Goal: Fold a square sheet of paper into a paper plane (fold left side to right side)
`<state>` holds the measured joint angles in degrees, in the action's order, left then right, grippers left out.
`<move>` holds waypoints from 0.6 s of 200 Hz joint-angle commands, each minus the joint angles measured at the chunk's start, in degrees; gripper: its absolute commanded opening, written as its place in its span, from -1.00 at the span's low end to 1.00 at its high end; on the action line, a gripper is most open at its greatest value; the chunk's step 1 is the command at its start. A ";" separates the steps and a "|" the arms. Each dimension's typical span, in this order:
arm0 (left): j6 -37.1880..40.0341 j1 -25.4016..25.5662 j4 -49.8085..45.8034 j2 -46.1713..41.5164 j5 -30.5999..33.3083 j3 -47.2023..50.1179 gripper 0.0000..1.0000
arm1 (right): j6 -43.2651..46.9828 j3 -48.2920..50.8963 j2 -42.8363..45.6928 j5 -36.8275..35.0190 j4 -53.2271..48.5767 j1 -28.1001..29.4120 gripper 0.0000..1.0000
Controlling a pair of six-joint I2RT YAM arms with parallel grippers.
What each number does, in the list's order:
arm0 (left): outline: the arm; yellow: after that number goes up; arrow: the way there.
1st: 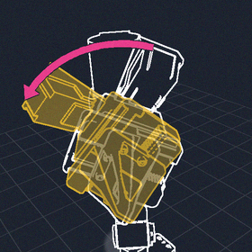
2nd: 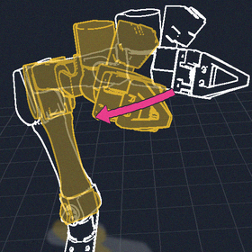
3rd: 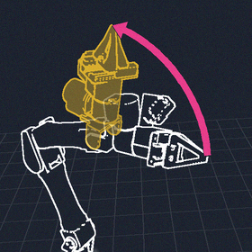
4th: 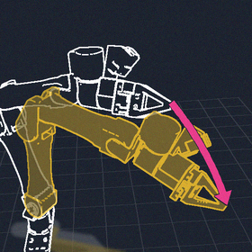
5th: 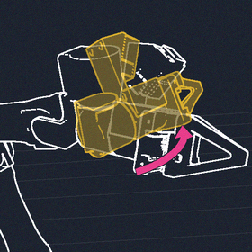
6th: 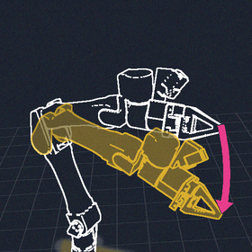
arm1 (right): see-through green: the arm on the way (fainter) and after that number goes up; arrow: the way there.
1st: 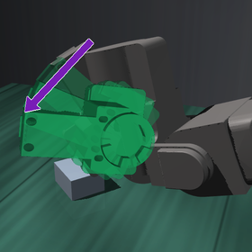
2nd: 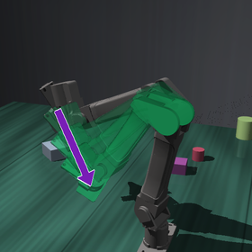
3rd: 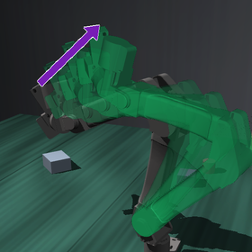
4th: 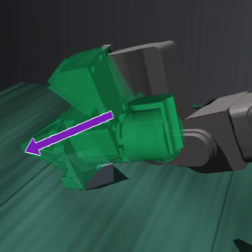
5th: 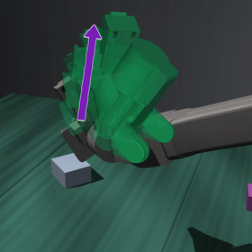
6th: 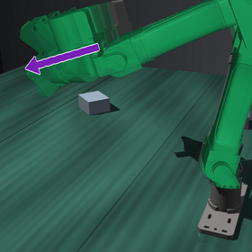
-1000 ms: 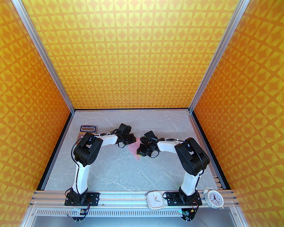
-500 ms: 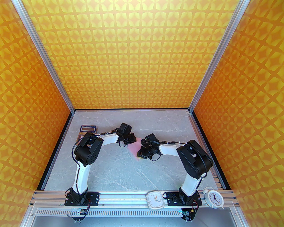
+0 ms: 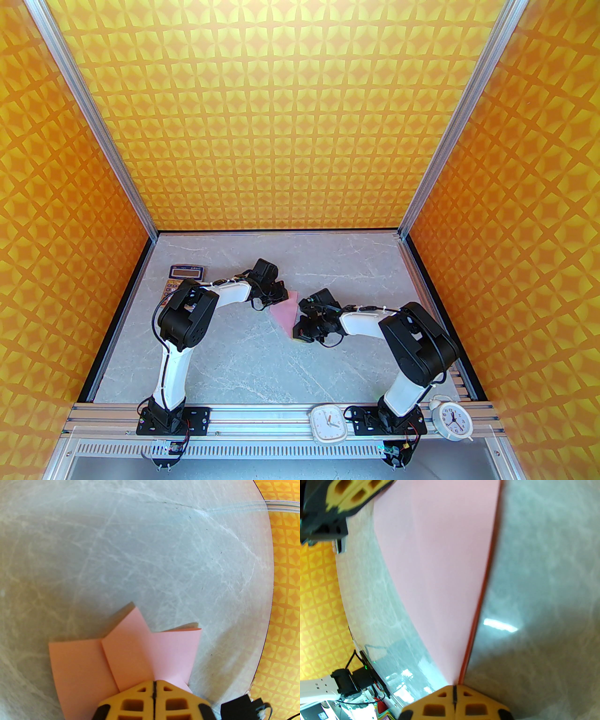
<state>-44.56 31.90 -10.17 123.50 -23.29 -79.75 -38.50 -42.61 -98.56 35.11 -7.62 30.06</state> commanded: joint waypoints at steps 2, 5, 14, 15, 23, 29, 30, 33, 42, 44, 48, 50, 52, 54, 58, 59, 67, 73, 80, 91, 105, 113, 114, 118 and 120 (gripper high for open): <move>0.57 0.27 -3.35 4.21 5.45 0.42 -0.92 | 1.56 3.70 -0.20 -0.06 -7.62 1.40 -1.00; 0.59 0.25 -3.39 4.13 5.45 0.45 -0.92 | 1.70 3.74 -0.08 -0.10 -7.73 1.40 -1.00; 0.76 0.27 -3.37 3.78 5.47 0.40 -0.92 | 2.30 3.52 0.54 -0.42 -8.62 1.40 -1.00; 0.77 0.27 -3.37 3.68 5.41 0.43 -0.92 | 2.34 3.47 0.64 -0.50 -8.76 1.40 -1.00; 0.89 0.27 -2.91 2.93 5.30 0.62 -0.91 | 2.77 2.84 1.57 -1.08 -9.71 1.31 -1.00; 0.96 0.27 -2.65 2.34 5.32 0.81 -0.90 | 2.82 2.30 2.51 -1.25 -9.79 1.19 -1.00; 0.96 0.27 -2.65 2.21 5.29 0.81 -0.90 | 2.82 2.29 2.64 -1.26 -9.75 1.12 -1.00; 0.96 0.29 -2.56 1.84 5.24 0.80 -0.90 | 2.67 2.08 3.07 -1.15 -9.66 0.99 -1.00; 1.21 0.27 -2.51 0.66 5.06 0.68 -0.88 | 2.30 1.25 4.43 -1.28 -9.37 0.34 -1.00; 1.27 0.31 -2.49 0.39 4.96 0.72 -0.87 | 2.18 1.11 4.65 -1.41 -9.29 0.17 -1.00; 1.37 0.27 -2.46 -0.05 4.78 0.60 -0.85 | 1.98 0.82 5.29 -1.57 -9.11 -0.18 -1.00; 1.37 0.27 -2.45 -0.44 4.73 0.52 -0.85 | 1.88 0.57 5.61 -1.61 -8.91 -0.31 -1.00; 1.44 0.27 -2.43 -0.74 4.65 0.48 -0.84 | 1.75 0.48 5.89 -1.60 -8.73 -0.59 -1.00; 1.48 0.27 -2.43 -1.01 4.59 0.47 -0.83 | 1.65 0.28 6.20 -1.55 -8.56 -0.79 -1.00; 1.53 0.27 -2.42 -1.52 4.44 0.28 -0.81 | 1.47 -0.21 6.66 -1.50 -8.39 -1.17 -1.00; 1.51 0.27 -2.41 -1.65 4.42 0.20 -0.81 | 1.44 -0.29 6.78 -1.43 -8.38 -1.29 -1.00; 1.84 0.27 -2.61 -2.50 3.98 -0.25 -0.79 | 1.33 -1.35 7.46 -1.49 -8.38 -1.94 -1.00; 2.03 0.28 -3.03 -2.98 3.66 -0.87 -0.76 | 1.32 -2.34 7.80 -1.29 -8.42 -2.30 -1.00; 2.23 0.29 -3.72 -3.45 3.53 -1.78 -0.73 | 1.37 -3.58 7.79 -1.00 -8.60 -2.63 -1.00; 2.32 0.27 -4.25 -4.32 3.27 -2.58 -0.69 | 1.56 -5.52 7.49 -1.36 -9.02 -3.03 -1.00; 2.00 0.10 -4.50 -5.92 3.25 -2.87 -0.61 | 1.67 -8.06 6.01 -2.40 -9.52 -3.43 -1.00; 1.72 -0.12 -4.48 -6.94 3.25 -2.57 -0.50 | 1.63 -9.51 4.78 -3.12 -9.57 -3.60 -1.00; 1.65 -0.15 -4.49 -7.13 3.29 -2.55 -0.49 | 1.61 -9.77 4.56 -3.21 -9.59 -3.60 -1.00; 1.49 -0.31 -4.44 -7.71 3.25 -2.32 -0.42 | 1.47 -10.62 3.77 -3.49 -9.62 -3.71 -1.00; 1.53 -0.38 -4.55 -7.98 3.25 -2.27 -0.39 | 1.43 -10.91 3.54 -3.57 -9.57 -3.81 -0.99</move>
<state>-43.35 32.18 -12.86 120.95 -21.19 -80.47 -37.23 -49.10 -92.38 34.04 -16.12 26.83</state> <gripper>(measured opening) 0.241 0.030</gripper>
